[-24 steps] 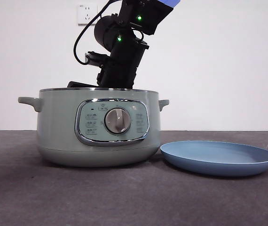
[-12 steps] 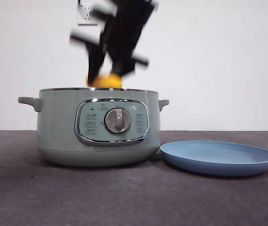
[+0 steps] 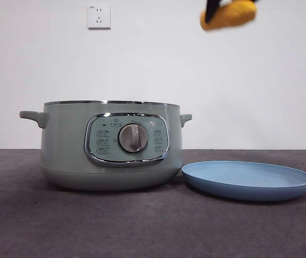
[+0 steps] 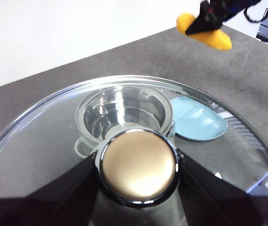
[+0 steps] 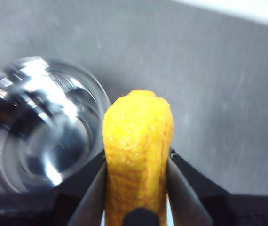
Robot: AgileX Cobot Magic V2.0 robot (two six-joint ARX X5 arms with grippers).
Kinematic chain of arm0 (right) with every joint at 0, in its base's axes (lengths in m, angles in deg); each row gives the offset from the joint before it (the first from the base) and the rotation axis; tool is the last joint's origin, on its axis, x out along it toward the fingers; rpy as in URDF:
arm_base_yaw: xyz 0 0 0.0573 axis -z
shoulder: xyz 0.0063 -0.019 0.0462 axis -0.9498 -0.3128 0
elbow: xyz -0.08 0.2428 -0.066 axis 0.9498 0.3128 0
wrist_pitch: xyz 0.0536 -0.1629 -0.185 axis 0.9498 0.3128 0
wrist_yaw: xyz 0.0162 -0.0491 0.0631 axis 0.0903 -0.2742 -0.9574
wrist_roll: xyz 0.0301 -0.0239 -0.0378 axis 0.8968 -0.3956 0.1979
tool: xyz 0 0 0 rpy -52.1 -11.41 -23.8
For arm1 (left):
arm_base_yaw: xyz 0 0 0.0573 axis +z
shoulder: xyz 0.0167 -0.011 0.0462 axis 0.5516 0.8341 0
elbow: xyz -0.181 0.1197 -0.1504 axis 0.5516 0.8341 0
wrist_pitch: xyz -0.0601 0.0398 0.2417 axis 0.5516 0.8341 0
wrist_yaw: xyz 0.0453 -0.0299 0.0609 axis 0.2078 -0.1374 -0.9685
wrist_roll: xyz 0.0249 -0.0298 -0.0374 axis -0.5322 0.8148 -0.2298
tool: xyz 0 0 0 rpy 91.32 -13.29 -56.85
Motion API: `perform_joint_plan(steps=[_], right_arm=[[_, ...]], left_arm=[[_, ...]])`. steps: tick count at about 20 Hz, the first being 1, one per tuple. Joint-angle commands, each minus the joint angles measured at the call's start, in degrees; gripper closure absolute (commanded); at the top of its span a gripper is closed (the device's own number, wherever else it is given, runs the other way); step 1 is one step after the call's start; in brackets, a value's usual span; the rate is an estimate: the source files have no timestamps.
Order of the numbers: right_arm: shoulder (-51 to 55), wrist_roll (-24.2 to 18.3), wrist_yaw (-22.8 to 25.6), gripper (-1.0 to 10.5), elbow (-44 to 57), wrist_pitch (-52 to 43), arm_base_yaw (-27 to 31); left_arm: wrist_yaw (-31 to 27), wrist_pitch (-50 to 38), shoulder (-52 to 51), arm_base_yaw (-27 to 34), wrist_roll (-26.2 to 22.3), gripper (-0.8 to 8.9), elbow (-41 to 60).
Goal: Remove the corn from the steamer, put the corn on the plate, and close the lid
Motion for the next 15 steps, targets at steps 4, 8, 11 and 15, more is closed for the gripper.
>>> perform_joint_plan(steps=[4,8,11,15], right_arm=[[-0.6,1.6,-3.0,9.6,20.2,-13.6,2.9],[-0.6,3.6,-3.4,9.6,34.8,-29.2,3.2],[-0.6,5.5,-3.4,9.6,43.3,-38.9,3.9],[-0.9,6.0,-3.4,9.6,50.0,-46.6,5.6]], left_arm=[[0.5,-3.2,-0.5,0.1,0.5,8.22,-0.6],[0.4,-3.1,-0.5,0.1,0.5,8.22,-0.6],[0.4,-3.1,-0.5,0.1,0.6,8.22,-0.6],[0.4,-3.0,-0.5,0.1,1.0,8.22,-0.6]])
